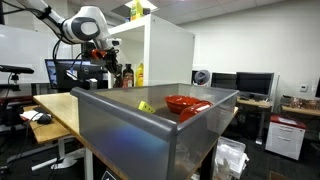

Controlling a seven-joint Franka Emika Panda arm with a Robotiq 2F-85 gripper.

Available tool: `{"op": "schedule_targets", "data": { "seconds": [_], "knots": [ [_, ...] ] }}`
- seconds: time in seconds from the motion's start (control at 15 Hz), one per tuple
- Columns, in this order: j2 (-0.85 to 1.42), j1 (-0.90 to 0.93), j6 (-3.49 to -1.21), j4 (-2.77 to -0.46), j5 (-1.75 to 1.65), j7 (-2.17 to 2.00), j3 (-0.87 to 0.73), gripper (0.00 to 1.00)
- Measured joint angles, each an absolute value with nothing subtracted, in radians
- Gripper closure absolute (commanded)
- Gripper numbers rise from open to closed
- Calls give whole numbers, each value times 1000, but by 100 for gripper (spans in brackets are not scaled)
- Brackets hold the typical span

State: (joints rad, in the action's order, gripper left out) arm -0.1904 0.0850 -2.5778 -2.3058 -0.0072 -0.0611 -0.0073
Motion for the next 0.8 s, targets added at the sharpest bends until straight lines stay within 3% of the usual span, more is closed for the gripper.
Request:
{"op": "schedule_targets", "data": {
  "seconds": [0.8],
  "knots": [
    [-153,86,-2725,-2332,15,34,-5,100]
  ]
}}
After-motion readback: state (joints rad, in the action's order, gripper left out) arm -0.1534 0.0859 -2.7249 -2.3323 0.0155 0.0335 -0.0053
